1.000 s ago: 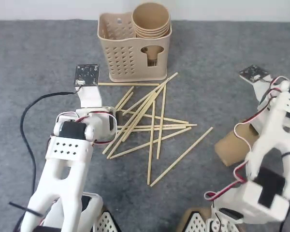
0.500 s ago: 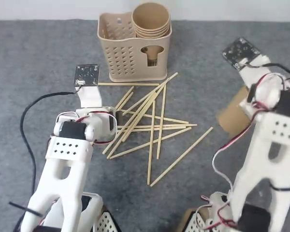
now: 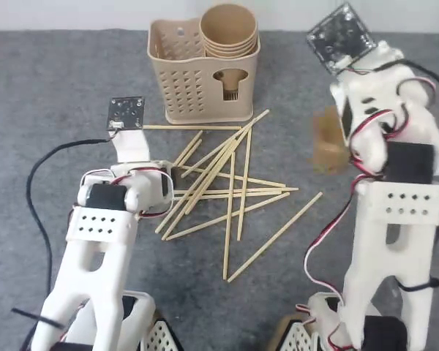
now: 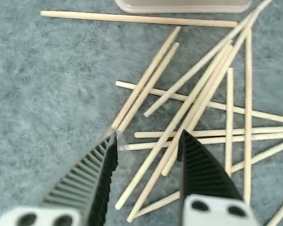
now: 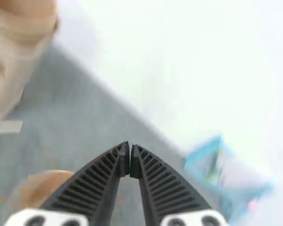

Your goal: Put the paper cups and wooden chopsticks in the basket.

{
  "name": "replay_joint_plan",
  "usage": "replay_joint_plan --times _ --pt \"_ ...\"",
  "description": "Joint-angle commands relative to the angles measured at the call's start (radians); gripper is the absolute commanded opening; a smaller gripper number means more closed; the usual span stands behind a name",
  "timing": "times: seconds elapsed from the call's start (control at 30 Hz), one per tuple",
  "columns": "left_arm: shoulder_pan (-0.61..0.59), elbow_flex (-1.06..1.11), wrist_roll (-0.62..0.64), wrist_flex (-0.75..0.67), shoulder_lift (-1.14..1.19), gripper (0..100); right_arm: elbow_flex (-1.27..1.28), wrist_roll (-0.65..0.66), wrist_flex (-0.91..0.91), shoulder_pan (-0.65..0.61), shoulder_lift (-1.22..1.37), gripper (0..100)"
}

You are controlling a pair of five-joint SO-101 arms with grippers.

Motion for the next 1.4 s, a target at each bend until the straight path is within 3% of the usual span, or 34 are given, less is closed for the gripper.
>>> replay_joint_plan --times 0.0,0.17,0.3,0.5,0.6,0.93,1.2,1.37 --pt "-0.008 -0.025 -0.008 -0.026 -0.029 20 -0.049 -0.014 -0.137 -0.065 -0.005 0.9" --pt "-0.008 -0.025 -0.008 -0.026 -0.026 20 -0.04 -0.025 -0.05 -0.062 0.025 1.3" --pt "-0.008 -0.025 -0.008 -0.026 -0.028 20 -0.026 -0.16 0.119 -0.036 0.051 3.0" --pt "0.011 -0.025 -0.005 -0.026 -0.026 20 0.011 -0.301 0.381 -0.03 0.076 15.0" --pt "0.074 -0.036 0.075 -0.028 -0.025 20 0.087 -0.361 0.435 0.015 0.082 15.5" --pt "0.292 -0.223 0.218 -0.051 0.064 20 0.621 -0.46 0.173 0.268 -0.105 15.4" --pt "0.368 -0.515 0.249 -0.052 0.465 20 1.1 -0.462 -0.186 0.271 -0.242 15.4" --pt "0.44 -0.691 0.25 -0.048 0.64 20 1.158 -0.453 -0.277 0.277 -0.242 15.4"
